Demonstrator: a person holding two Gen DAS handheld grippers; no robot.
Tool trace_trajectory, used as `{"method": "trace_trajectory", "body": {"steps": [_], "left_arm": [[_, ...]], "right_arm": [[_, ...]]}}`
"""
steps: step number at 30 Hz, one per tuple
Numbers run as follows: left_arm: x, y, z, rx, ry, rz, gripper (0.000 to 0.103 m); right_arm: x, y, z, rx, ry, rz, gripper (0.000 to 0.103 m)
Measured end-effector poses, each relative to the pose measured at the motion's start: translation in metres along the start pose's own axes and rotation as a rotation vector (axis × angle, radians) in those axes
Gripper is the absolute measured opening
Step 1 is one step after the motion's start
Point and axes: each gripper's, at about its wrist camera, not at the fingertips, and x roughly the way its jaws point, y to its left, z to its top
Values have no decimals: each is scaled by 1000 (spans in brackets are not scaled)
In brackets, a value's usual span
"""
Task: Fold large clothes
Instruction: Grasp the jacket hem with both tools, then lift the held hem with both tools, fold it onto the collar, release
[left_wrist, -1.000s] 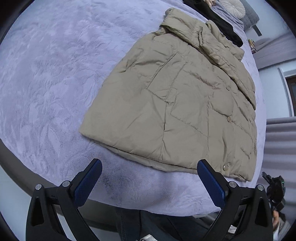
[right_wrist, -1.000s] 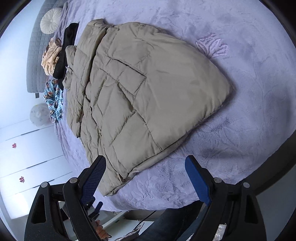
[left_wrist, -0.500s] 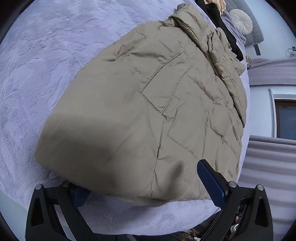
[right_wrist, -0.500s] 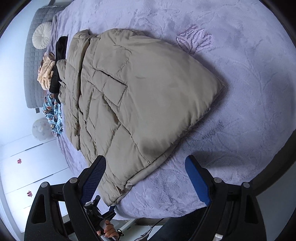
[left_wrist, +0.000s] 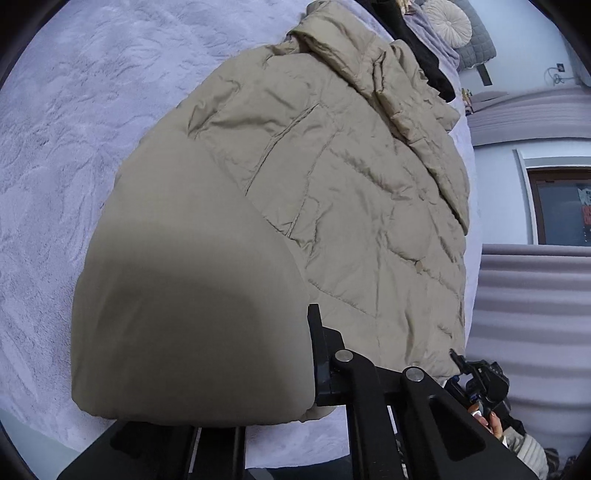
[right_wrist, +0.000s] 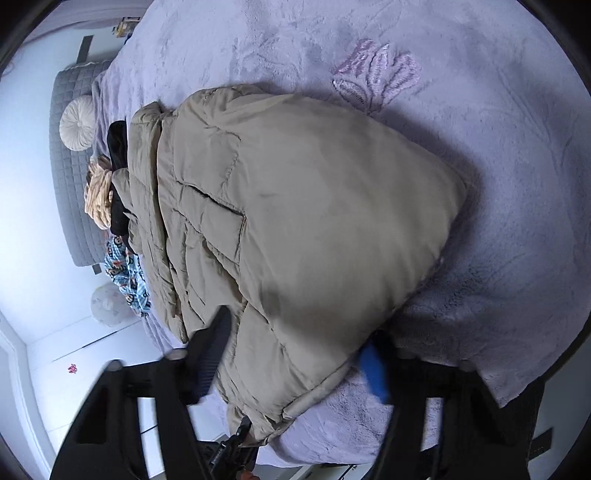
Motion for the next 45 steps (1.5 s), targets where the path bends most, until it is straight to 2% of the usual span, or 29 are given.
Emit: {"method": "trace_trajectory", "body": {"steps": [1,2,8,14,20,25,30,34,38,45], "left_arm": [[-4,-3,3,12,-3,-9,11],[-7,-5,5,22,-6,-16,11],[-35,-32,28,112,-45,-47,11],[-69,-79,58,208,-158,-47,11],[-101,-133,97,239,-313,-15,11],[-107,-173,145,239,-417,30,11],[-79,-195,216,235,-442,128,11],[-35,-193,266,252,-398,218,11],[15,-178,303,262,-334,299,11],[84,-153,341,226,-277,334,12]], "right_arm": [[0,2,0,-13,-1,-1,15],[-1,5,-1,-24,-16,-6,12],[-14,31,-6,-118,-81,-16,10],[-28,77,-3,-286,-93,-46,8],[-37,167,15,-545,-99,-49,8],[-29,261,46,-774,-82,-54,7],[14,344,84,-941,-74,-120,7],[63,379,116,-928,-78,-162,7],[113,386,143,-863,-80,-196,7],[185,365,189,-744,-70,-248,7]]}}
